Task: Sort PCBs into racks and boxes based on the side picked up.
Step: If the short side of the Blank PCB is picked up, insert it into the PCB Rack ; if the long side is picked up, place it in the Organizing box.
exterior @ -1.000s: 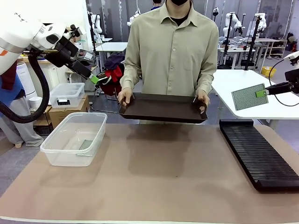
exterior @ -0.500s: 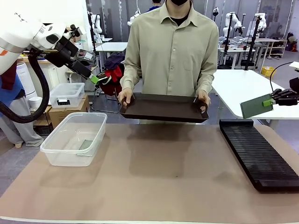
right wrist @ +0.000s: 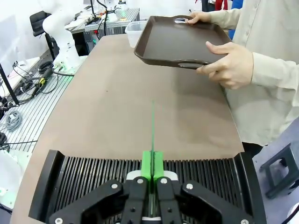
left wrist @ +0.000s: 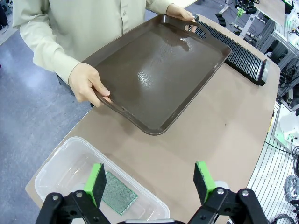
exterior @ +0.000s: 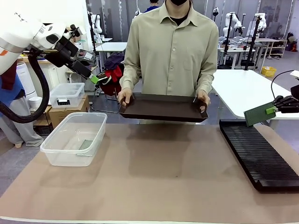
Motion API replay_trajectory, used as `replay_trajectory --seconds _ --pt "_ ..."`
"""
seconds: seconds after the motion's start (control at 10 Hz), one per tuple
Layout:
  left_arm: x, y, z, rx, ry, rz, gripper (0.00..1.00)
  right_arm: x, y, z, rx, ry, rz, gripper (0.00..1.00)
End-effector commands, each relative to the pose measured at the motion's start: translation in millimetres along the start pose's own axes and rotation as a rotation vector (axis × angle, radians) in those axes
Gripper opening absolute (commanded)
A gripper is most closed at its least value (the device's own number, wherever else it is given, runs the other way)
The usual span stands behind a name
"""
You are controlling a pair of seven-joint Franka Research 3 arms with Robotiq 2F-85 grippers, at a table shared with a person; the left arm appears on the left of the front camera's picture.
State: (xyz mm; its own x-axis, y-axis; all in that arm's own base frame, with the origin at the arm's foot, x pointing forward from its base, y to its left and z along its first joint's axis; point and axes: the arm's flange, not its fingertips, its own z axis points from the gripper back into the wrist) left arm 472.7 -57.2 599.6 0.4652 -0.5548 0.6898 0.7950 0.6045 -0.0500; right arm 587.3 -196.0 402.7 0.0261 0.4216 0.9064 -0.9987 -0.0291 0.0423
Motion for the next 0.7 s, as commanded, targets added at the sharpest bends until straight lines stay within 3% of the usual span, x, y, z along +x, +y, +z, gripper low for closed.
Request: replay_trajectory --seconds 0.0,0.4,0.6 --pt "1 1 0 0.002 0.0 -0.001 1.0 7 2 -1 0.002 0.006 0.008 0.02" --pt "1 1 0 0.002 0.0 -0.001 1.0 -19 -21 -8 0.092 0.003 0.07 0.02" --pt "1 1 0 0.002 0.0 -0.001 1.0 -32 -24 -12 0.143 0.057 0.118 0.02"
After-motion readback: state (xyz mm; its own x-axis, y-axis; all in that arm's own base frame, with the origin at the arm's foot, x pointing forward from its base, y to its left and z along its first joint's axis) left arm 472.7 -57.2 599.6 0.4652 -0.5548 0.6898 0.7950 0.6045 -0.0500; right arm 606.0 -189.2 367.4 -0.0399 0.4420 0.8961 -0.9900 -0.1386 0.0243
